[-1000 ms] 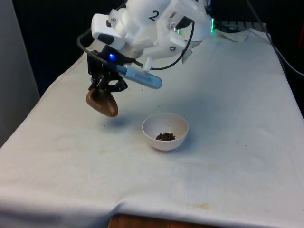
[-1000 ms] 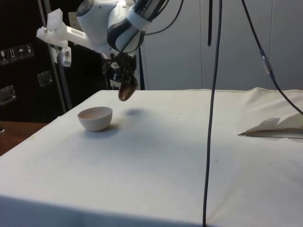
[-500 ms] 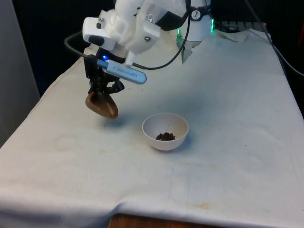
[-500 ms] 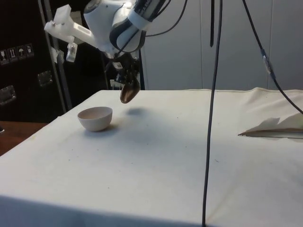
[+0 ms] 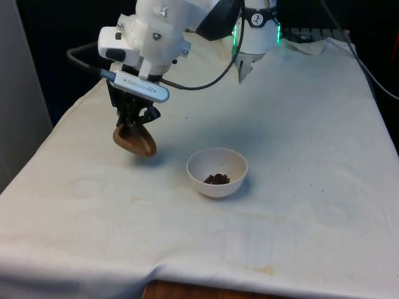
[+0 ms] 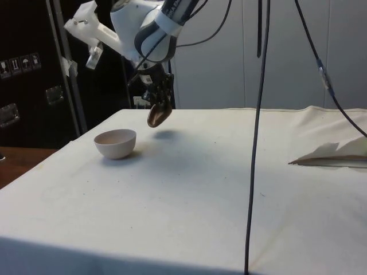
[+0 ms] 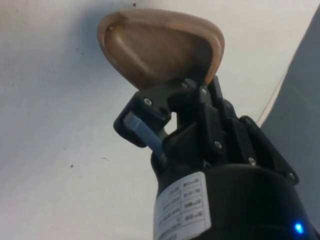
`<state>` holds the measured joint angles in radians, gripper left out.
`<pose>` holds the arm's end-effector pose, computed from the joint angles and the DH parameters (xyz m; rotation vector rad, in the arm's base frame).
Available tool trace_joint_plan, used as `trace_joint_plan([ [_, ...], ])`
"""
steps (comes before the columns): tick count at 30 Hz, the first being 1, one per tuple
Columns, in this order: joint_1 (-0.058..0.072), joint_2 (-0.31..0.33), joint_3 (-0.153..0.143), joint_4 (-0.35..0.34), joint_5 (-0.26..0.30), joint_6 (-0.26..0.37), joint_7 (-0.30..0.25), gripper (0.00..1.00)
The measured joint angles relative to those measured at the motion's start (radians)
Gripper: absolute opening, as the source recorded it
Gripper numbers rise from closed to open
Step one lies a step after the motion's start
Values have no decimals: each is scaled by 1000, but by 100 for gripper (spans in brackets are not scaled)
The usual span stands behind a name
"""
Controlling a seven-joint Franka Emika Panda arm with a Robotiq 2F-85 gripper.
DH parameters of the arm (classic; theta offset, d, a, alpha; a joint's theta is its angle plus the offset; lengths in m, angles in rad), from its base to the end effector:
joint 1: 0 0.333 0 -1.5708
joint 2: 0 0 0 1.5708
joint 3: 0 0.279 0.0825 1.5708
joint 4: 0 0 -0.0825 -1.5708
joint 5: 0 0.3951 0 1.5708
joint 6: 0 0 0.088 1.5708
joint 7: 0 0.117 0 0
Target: Pour the coffee beans from the cup into the bowl.
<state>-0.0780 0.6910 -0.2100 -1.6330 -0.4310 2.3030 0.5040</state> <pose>0.6478 -0.1926 0.1787 2.6237 -0.6006 0.0411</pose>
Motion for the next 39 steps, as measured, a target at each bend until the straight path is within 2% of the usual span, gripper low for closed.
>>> trace_joint_plan([
  [2,0,0,0,0,0,0,0,0],
  [14,0,0,-27,-21,127,41,-97,0],
  [19,0,0,-39,-28,196,56,-153,0],
  [28,-1,0,-53,-36,288,69,-229,0],
  [34,-1,0,-65,-45,374,80,-301,0],
  [36,-1,0,-65,-45,374,80,-301,0],
  [39,-1,0,-72,-46,424,80,-343,0],
])
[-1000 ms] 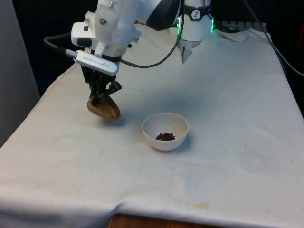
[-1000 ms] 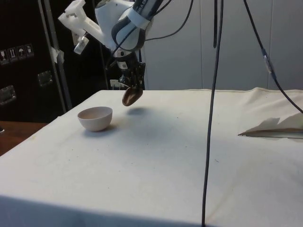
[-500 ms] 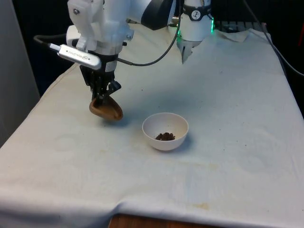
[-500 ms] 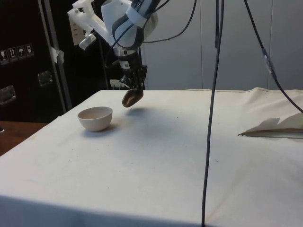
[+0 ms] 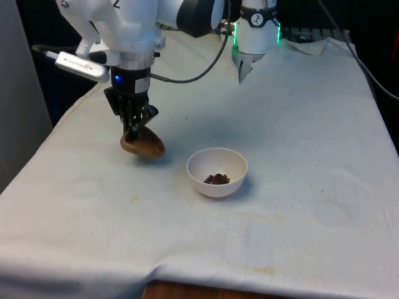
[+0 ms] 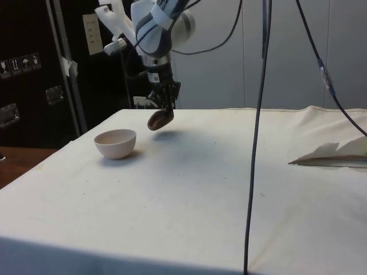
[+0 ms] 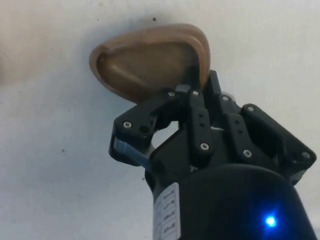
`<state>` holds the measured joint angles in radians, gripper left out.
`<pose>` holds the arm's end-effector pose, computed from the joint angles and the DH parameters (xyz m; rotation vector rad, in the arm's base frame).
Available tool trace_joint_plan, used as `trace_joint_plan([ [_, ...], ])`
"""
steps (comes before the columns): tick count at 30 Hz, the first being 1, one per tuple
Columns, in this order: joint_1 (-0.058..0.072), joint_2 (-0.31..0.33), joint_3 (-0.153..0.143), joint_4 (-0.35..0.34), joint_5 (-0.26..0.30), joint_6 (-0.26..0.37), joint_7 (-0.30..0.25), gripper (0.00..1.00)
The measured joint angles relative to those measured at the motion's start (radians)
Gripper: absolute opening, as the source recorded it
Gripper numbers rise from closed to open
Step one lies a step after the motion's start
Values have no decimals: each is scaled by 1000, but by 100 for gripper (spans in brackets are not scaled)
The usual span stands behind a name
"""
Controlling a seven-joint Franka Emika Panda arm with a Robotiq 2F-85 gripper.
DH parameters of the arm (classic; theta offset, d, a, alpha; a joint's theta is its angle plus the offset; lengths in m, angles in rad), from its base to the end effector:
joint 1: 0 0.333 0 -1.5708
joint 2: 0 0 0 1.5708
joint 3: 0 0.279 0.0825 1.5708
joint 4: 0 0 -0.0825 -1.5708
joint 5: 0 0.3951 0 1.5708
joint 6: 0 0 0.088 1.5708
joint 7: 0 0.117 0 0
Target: Pour the coffee beans from the cup into the bowl.
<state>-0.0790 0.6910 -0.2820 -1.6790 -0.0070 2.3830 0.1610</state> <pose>0.6306 -0.2251 0.1697 2.8814 -0.6621 0.0289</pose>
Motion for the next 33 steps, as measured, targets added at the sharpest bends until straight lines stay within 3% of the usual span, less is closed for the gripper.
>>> trace_joint_plan([
  [33,0,5,-56,-39,439,-5,-383,0],
])
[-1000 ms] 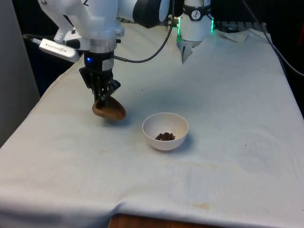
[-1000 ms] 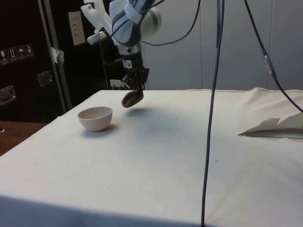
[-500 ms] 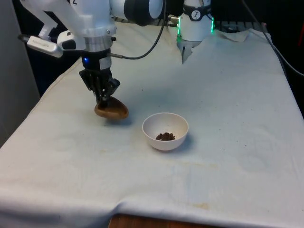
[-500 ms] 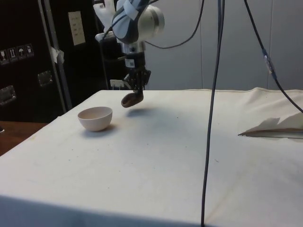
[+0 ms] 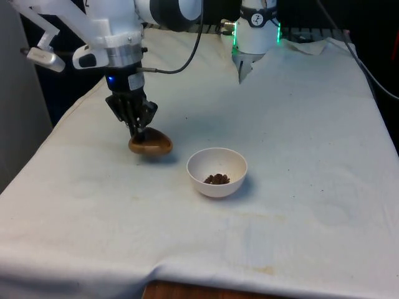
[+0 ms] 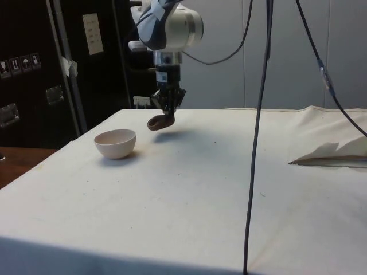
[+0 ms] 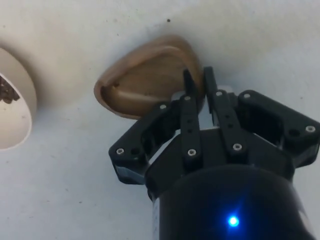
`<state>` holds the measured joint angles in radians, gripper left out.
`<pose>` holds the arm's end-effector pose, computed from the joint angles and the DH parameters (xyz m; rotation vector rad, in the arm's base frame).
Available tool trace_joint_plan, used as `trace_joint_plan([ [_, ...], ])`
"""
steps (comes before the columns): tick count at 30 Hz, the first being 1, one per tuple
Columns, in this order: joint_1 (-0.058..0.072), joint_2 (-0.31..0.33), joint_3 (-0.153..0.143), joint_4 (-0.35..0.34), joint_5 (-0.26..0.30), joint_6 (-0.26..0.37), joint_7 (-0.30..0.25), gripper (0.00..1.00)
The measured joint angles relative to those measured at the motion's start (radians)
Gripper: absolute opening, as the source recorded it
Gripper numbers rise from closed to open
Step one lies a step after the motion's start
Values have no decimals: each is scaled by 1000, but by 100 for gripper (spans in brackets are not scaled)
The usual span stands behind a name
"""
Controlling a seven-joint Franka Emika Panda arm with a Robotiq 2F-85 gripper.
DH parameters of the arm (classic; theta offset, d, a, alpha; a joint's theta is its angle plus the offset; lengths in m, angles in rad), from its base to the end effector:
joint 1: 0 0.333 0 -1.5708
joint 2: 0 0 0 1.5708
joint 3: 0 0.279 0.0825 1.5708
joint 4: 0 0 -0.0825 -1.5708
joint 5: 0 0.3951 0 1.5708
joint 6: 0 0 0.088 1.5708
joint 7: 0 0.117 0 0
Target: Pour the coffee beans from the cup into the bowl.
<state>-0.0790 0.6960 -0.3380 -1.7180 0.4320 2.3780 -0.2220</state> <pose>0.6083 -0.2498 0.1562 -2.9954 0.6569 -0.0744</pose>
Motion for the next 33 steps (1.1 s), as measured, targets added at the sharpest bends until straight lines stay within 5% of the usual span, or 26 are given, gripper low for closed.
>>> trace_joint_plan([
  [13,1,6,-1,-1,51,0,-38,1],
  [29,1,6,-1,-1,51,0,-38,82],
  [30,1,6,-1,-1,51,0,-38,95],
  [33,1,6,-1,-1,51,0,-38,100],
])
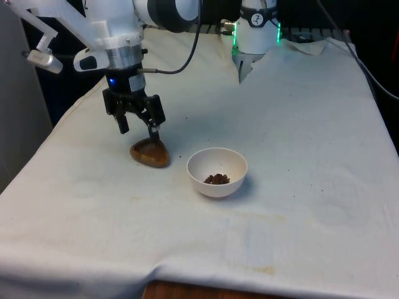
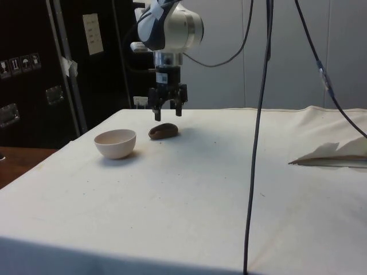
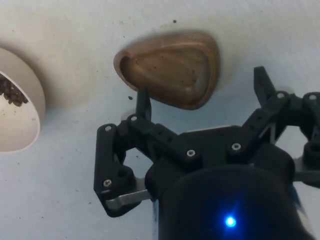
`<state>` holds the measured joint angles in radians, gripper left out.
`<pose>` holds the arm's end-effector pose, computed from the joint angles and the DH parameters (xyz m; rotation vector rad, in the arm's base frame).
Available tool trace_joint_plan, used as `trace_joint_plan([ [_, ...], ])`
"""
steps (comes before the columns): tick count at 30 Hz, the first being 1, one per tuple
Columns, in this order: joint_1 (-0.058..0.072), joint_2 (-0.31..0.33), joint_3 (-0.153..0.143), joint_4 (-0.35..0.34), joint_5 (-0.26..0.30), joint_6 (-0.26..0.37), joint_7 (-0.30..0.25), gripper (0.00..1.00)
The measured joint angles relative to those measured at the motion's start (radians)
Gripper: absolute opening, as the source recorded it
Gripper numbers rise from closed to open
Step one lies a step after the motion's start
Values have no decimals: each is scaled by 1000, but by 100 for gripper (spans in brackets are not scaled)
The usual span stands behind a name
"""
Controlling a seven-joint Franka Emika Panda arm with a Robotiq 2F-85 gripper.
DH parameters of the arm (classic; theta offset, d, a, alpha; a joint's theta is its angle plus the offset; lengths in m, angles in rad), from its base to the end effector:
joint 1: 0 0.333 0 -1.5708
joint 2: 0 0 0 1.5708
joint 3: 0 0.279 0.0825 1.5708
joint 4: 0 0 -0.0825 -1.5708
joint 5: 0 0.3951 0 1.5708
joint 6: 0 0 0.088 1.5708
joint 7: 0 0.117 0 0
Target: Pour the coffee beans from the cup into the bowl.
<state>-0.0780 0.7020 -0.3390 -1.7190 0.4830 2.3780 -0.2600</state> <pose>0.6075 -0.2490 0.1523 -2.9658 0.6488 -0.0871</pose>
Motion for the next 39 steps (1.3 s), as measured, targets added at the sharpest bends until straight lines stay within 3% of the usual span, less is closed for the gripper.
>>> trace_joint_plan([
  [8,12,-31,-11,1,-10,-18,6,100],
  [26,35,-106,-19,-4,-114,-66,83,100],
  [39,36,-225,-33,-116,-118,-76,48,100],
])
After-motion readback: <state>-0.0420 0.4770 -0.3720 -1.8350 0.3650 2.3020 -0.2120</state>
